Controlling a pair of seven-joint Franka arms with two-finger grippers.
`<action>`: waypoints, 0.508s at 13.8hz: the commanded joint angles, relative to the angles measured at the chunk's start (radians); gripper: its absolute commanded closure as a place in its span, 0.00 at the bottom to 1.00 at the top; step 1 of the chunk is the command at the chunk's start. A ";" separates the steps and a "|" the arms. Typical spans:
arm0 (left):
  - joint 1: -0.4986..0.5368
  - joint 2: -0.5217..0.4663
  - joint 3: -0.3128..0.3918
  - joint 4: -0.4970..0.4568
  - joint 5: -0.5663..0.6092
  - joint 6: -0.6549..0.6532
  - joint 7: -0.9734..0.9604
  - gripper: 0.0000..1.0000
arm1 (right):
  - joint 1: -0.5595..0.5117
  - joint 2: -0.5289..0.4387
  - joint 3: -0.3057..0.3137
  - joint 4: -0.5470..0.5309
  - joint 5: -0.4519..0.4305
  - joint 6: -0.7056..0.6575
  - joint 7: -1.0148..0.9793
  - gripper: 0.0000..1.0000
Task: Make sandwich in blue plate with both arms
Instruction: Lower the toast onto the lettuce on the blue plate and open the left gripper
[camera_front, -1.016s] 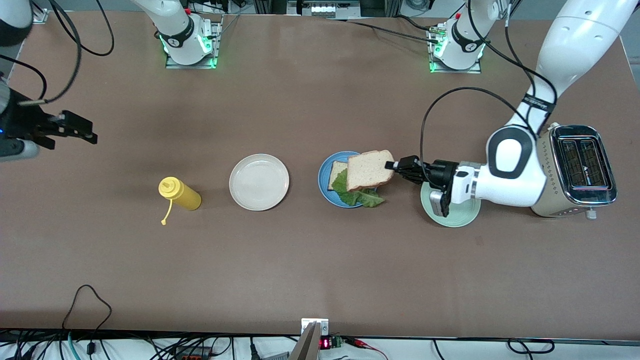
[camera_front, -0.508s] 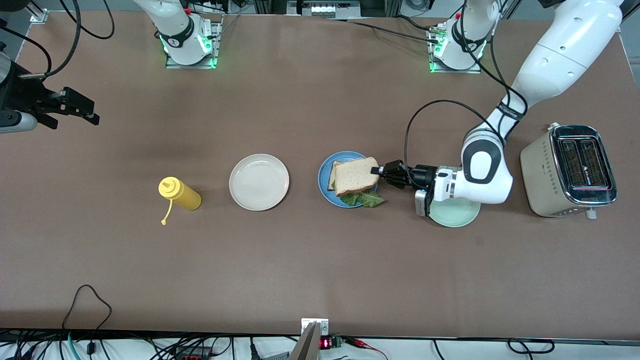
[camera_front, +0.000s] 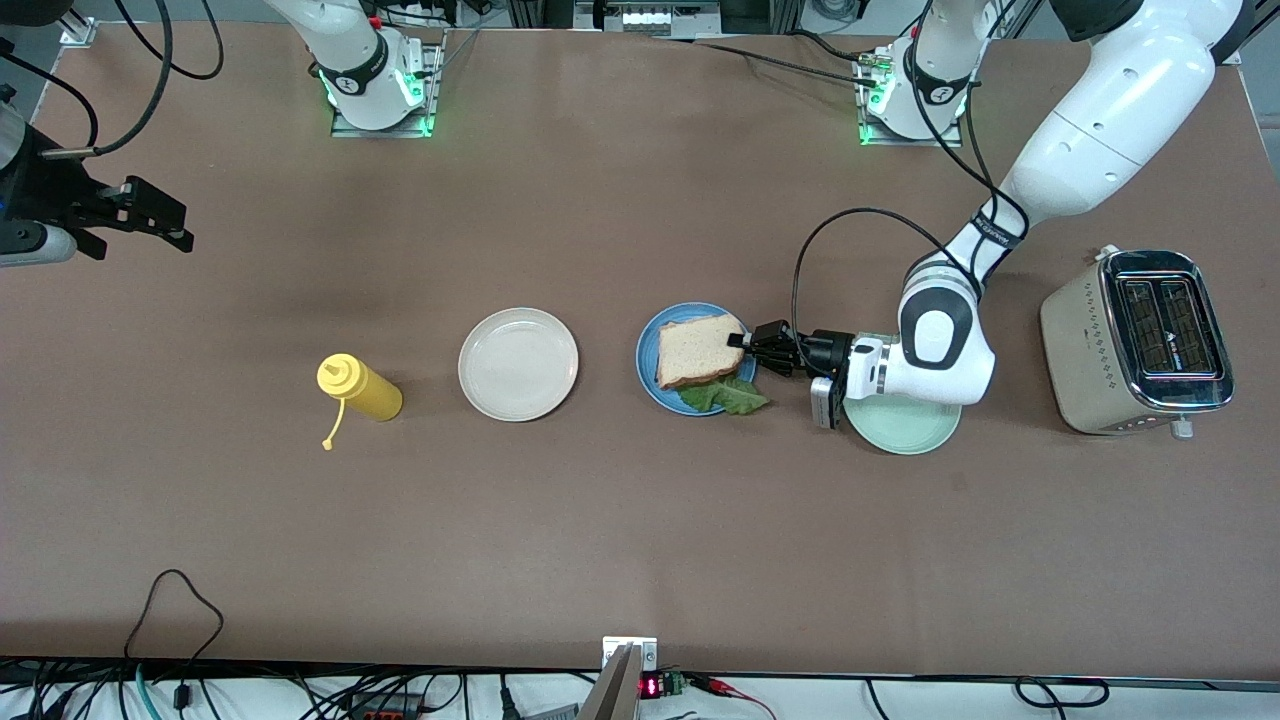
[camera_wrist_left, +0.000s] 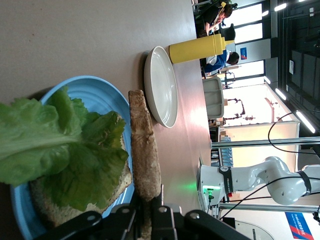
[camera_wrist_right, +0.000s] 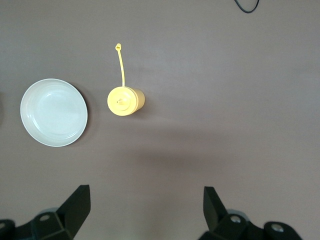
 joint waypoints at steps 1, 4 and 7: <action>0.005 -0.002 0.003 -0.006 -0.030 0.007 0.035 0.25 | 0.015 -0.013 -0.017 0.013 -0.014 0.007 0.012 0.00; 0.022 -0.037 0.009 -0.018 0.004 -0.004 0.049 0.00 | 0.010 -0.007 -0.017 0.016 -0.002 0.013 0.013 0.00; 0.022 -0.114 0.037 -0.018 0.184 -0.010 0.037 0.00 | 0.008 -0.008 -0.019 0.015 -0.002 0.020 0.007 0.00</action>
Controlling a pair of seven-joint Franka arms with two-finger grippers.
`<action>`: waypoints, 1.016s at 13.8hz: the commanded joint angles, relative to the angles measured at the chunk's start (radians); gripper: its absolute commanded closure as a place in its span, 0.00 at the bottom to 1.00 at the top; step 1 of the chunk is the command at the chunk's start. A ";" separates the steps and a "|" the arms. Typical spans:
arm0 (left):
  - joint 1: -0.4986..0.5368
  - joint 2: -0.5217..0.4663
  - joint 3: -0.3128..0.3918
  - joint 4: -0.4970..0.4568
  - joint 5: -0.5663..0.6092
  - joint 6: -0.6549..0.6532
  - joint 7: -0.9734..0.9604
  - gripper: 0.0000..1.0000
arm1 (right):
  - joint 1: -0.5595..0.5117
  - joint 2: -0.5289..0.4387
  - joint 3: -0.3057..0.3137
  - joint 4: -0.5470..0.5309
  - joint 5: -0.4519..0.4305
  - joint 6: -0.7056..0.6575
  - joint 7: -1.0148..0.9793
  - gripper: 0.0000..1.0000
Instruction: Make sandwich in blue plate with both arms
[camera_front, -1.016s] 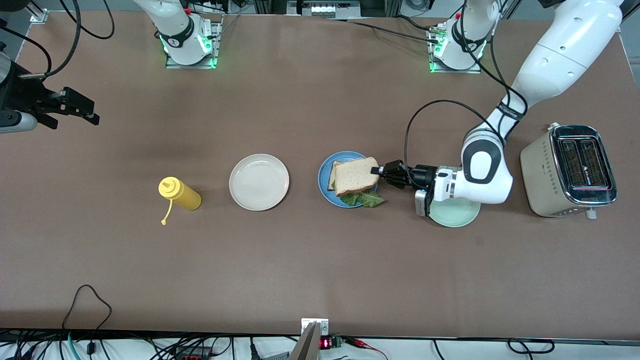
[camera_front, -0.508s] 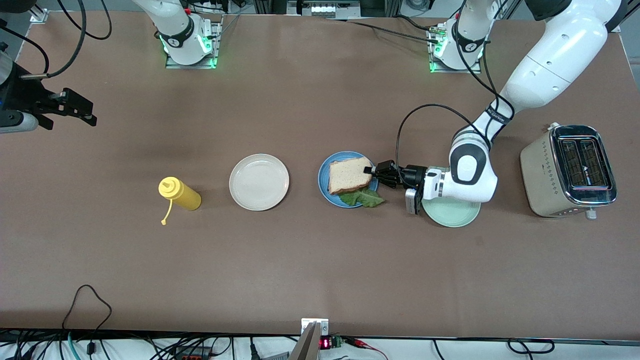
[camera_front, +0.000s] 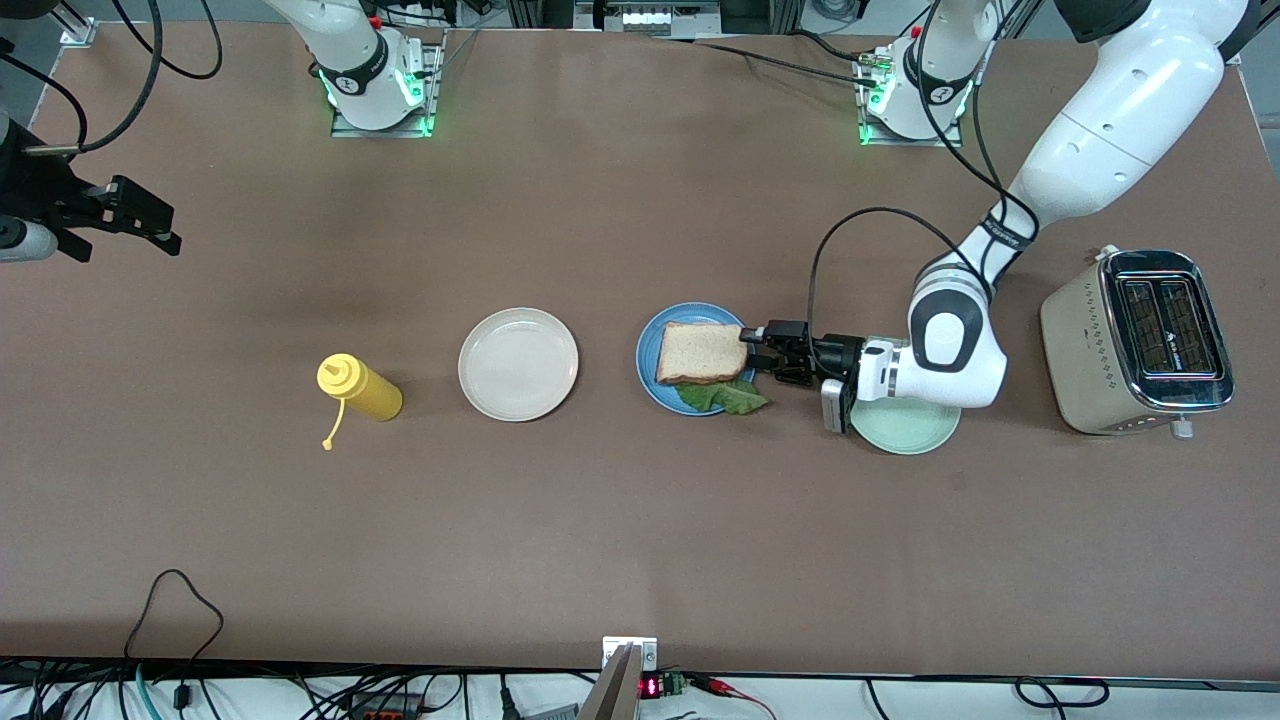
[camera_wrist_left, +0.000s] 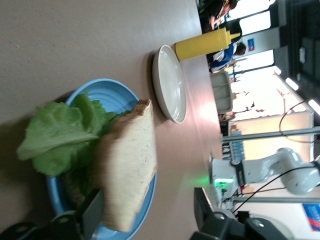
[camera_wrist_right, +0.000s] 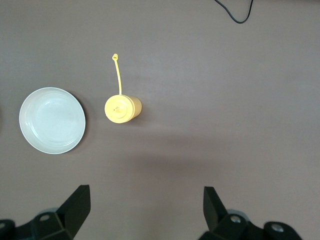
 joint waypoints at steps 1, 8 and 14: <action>0.002 -0.110 0.025 -0.022 0.129 -0.021 -0.008 0.00 | 0.007 -0.007 -0.008 0.004 -0.001 0.003 0.007 0.00; 0.045 -0.262 0.047 -0.005 0.575 -0.197 -0.249 0.00 | 0.012 -0.009 -0.008 0.004 -0.001 0.011 0.013 0.00; 0.071 -0.319 0.050 0.084 0.909 -0.406 -0.494 0.00 | 0.010 -0.009 -0.008 0.002 -0.001 0.010 0.013 0.00</action>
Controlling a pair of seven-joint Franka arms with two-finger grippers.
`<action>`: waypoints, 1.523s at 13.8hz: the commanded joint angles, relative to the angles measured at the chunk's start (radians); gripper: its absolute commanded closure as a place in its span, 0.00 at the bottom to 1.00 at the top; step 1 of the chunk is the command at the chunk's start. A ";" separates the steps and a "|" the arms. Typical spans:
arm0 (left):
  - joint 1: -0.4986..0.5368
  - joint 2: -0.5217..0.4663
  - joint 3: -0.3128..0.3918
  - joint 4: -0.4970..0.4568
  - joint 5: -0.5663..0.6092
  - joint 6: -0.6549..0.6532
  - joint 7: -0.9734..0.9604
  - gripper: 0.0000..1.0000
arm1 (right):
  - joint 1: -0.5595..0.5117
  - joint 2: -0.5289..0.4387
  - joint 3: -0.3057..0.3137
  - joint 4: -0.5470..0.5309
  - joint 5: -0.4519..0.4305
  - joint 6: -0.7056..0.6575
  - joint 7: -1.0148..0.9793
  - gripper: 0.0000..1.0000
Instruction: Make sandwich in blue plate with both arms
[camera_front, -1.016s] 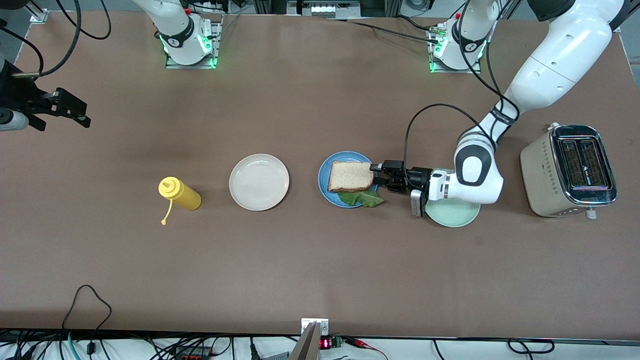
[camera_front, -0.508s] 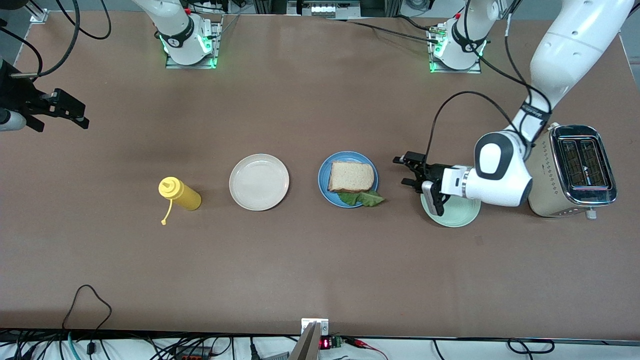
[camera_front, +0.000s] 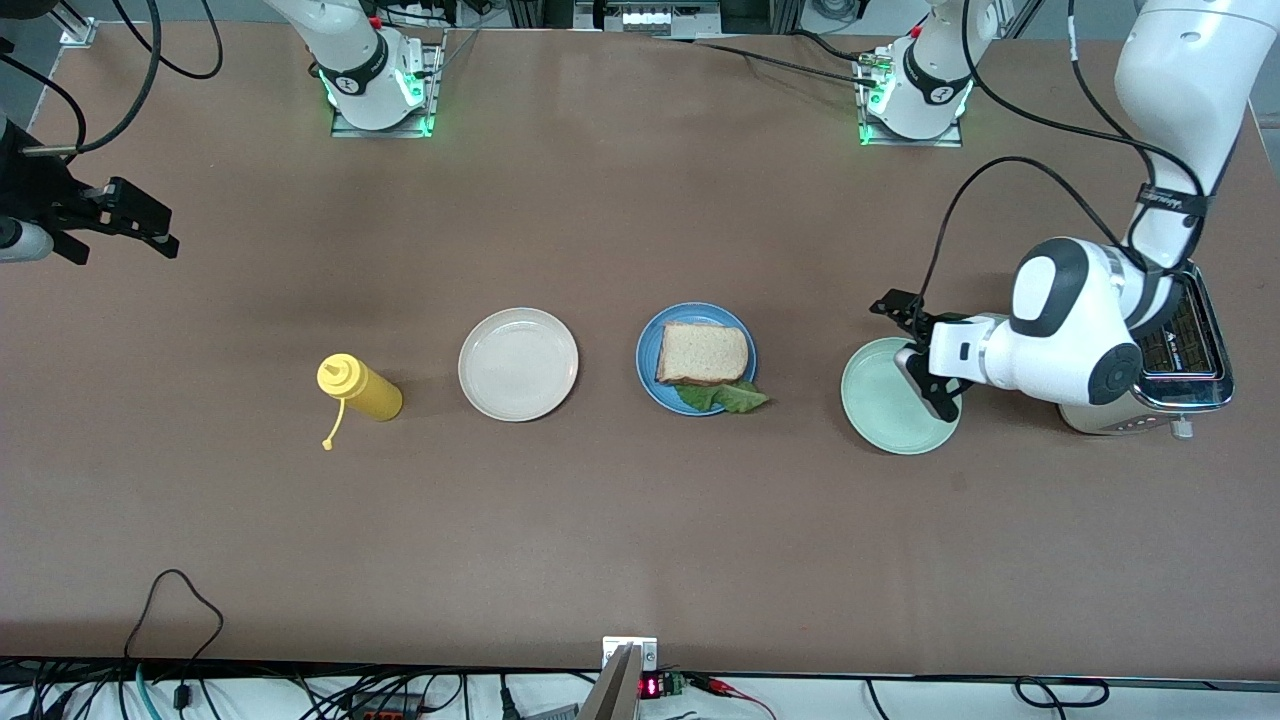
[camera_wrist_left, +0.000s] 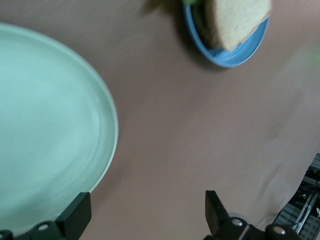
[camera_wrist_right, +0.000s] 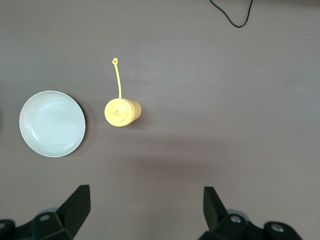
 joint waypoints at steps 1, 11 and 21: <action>-0.011 -0.056 -0.007 0.043 0.103 -0.111 -0.142 0.00 | 0.008 -0.007 -0.005 0.002 -0.001 -0.002 0.013 0.00; -0.169 -0.087 -0.010 0.466 0.270 -0.660 -0.686 0.00 | 0.006 -0.007 -0.005 -0.003 -0.001 -0.002 0.013 0.00; -0.441 -0.508 0.521 0.118 0.092 -0.101 -0.656 0.00 | 0.006 -0.007 -0.005 -0.003 -0.001 -0.002 0.013 0.00</action>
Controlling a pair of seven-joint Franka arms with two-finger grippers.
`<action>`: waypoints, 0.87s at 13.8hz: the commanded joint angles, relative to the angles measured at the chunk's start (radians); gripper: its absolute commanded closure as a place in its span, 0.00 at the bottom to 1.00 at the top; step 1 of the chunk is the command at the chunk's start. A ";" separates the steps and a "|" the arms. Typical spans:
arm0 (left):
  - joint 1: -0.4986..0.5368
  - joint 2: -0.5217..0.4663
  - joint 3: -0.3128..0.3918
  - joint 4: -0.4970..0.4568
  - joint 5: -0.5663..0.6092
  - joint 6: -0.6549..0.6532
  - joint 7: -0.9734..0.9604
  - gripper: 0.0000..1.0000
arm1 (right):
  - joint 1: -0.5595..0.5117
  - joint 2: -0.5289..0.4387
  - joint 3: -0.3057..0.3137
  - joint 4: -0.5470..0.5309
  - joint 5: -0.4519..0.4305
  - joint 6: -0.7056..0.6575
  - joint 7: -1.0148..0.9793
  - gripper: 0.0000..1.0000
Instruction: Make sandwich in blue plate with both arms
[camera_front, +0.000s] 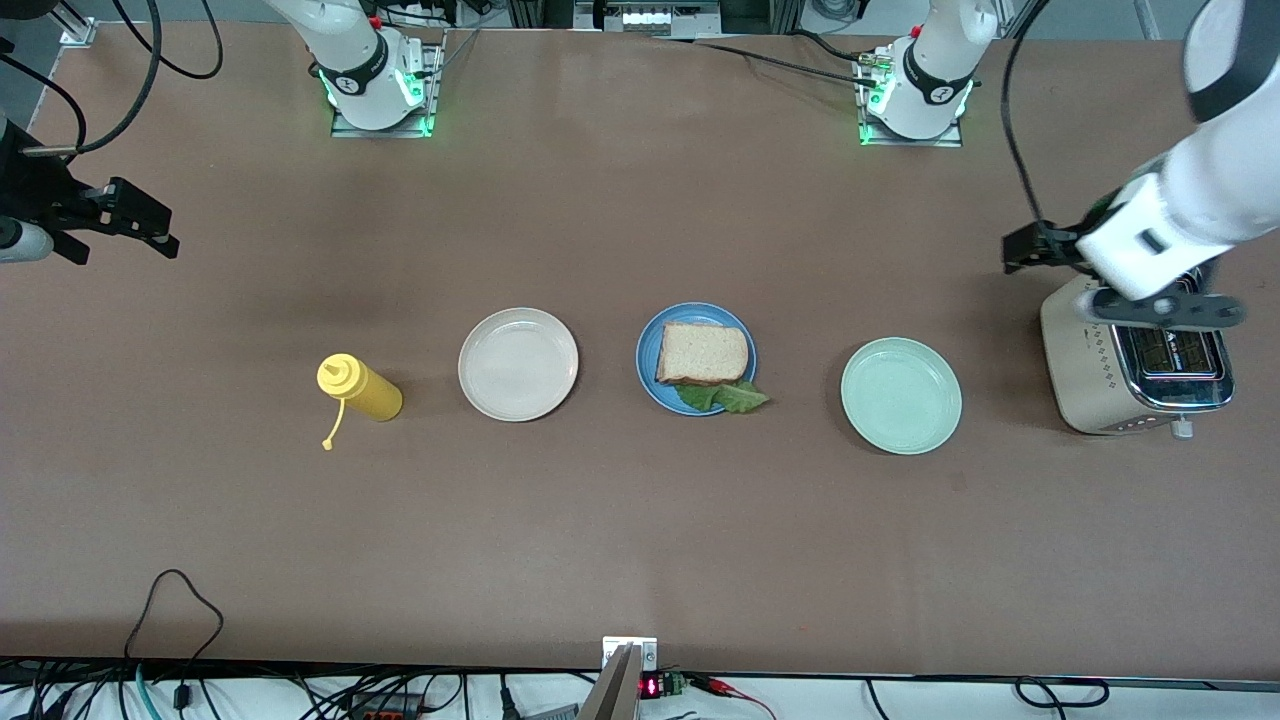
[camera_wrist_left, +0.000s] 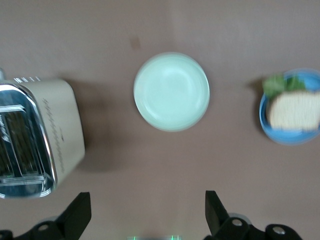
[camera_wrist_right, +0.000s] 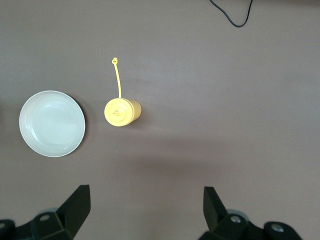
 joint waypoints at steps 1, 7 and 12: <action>-0.028 -0.143 0.050 -0.159 -0.016 0.140 0.049 0.00 | 0.006 -0.007 -0.005 -0.002 -0.001 -0.002 0.012 0.00; -0.032 -0.198 0.042 -0.202 0.015 0.074 0.158 0.00 | 0.005 -0.007 -0.005 -0.002 -0.001 -0.003 0.012 0.00; -0.023 -0.151 0.043 -0.138 0.013 0.045 0.157 0.00 | 0.000 -0.007 -0.005 -0.002 -0.001 -0.005 0.012 0.00</action>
